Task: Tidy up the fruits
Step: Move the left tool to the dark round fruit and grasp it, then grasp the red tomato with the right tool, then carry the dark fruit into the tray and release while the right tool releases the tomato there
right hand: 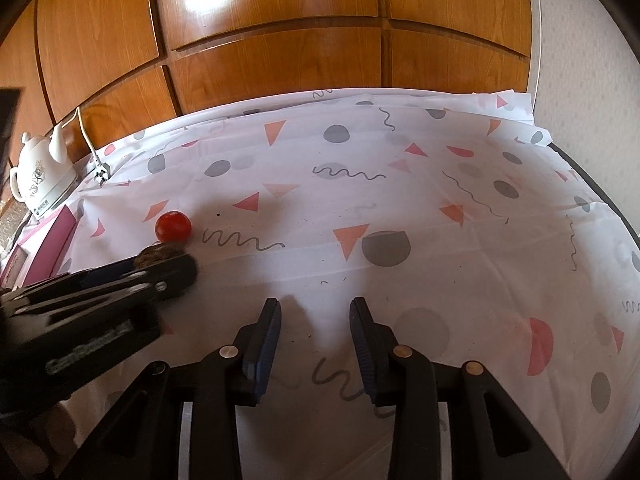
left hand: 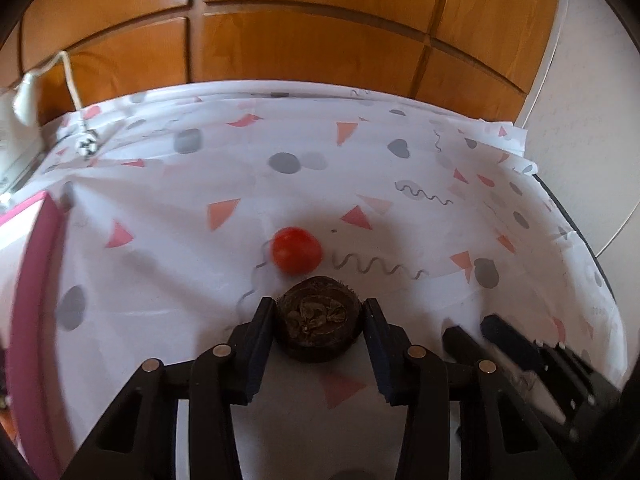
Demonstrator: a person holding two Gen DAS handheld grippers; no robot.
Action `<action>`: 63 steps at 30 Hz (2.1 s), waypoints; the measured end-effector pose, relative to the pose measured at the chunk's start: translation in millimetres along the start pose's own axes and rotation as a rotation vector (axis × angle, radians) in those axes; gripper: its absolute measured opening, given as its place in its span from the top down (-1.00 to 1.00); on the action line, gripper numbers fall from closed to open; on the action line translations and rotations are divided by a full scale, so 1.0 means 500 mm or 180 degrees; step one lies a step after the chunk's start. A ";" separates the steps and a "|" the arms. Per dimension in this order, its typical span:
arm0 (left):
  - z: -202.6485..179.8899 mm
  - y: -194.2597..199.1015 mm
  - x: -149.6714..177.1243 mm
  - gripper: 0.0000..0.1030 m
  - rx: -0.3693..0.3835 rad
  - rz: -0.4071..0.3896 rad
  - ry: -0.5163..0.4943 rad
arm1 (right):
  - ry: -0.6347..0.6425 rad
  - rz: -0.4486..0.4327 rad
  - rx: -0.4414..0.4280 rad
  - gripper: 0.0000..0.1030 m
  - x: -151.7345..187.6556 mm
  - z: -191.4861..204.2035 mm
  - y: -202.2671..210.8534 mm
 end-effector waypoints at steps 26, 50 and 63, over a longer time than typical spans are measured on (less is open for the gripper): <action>0.062 0.033 0.066 0.13 -0.0233 -0.0183 0.0208 | 0.0744 0.0347 -0.0875 0.31 -0.065 0.186 -0.053; 0.061 0.034 0.066 0.14 -0.0264 -0.0189 0.0183 | 0.0509 0.0386 -0.0283 0.44 -0.035 0.068 -0.040; 0.057 0.034 0.063 0.14 -0.0363 -0.0146 0.0103 | 0.0370 0.0106 -0.0081 0.44 0.006 0.050 -0.002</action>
Point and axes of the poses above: each gripper's, at about its wrist camera, not at the fingertips, and y roughly against the way its jaws point, z to its left, x to its underside, the point moved 6 cm from there along -y, roughly the way its jaws point, and after that the axes turned 11 degrees about -y, right-handed, at the moved point
